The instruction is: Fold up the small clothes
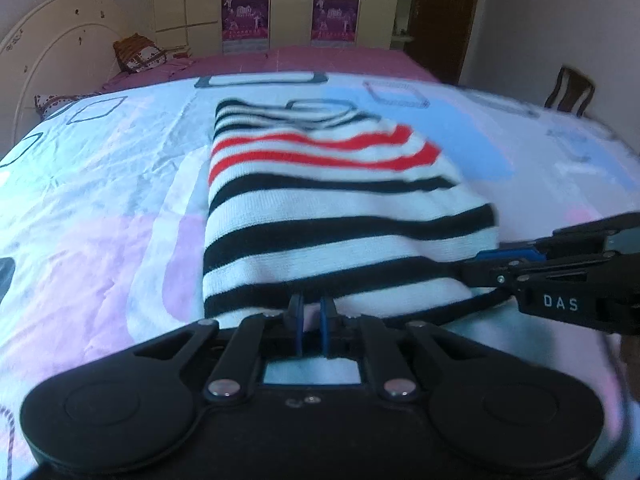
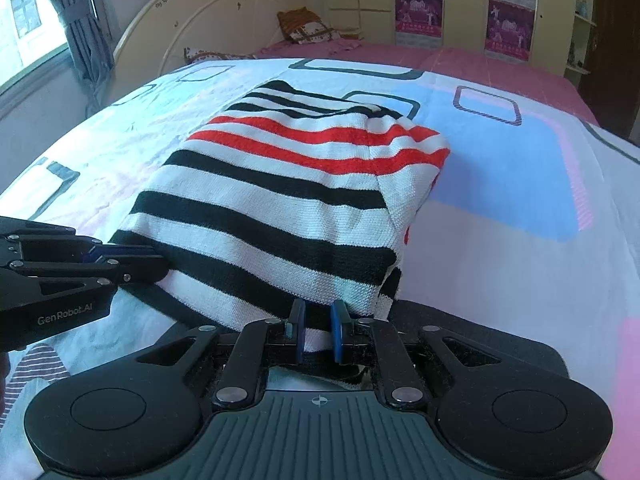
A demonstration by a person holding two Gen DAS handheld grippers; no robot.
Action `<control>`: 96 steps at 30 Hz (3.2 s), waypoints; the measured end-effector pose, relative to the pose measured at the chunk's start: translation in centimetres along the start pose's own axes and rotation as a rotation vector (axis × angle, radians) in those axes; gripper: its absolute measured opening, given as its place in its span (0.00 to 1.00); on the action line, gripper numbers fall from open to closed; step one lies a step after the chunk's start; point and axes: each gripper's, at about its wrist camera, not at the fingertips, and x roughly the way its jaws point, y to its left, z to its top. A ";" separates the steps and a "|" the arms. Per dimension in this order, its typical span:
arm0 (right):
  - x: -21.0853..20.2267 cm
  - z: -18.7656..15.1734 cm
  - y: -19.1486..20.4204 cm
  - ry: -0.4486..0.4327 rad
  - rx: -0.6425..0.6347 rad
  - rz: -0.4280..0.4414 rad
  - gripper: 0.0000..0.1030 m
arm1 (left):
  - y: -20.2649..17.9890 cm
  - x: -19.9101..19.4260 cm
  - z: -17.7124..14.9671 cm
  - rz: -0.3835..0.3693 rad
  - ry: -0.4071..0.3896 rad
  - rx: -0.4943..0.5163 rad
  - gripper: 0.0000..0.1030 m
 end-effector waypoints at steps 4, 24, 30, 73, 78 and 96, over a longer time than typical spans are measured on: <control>-4.3 -0.8 -0.4 -0.057 0.078 0.047 0.12 | -1.1 -4.3 -1.0 -0.015 -0.054 0.006 0.12; -21.6 -8.3 0.4 -0.228 0.202 -0.188 0.98 | -8.1 -18.1 -5.0 0.087 -0.259 -0.060 1.00; -24.7 -9.9 2.2 -0.200 0.156 -0.176 1.00 | -9.7 -20.8 -6.4 0.131 -0.273 -0.050 1.00; -29.7 -11.9 5.7 -0.284 0.168 -0.111 1.00 | -11.0 -25.2 -8.7 0.076 -0.309 -0.013 1.00; -29.7 -11.9 5.6 -0.283 0.174 -0.114 1.00 | -10.9 -25.1 -8.6 0.074 -0.311 -0.014 1.00; -30.1 -11.9 5.4 -0.290 0.169 -0.115 1.00 | -11.2 -24.9 -8.5 0.075 -0.320 -0.006 1.00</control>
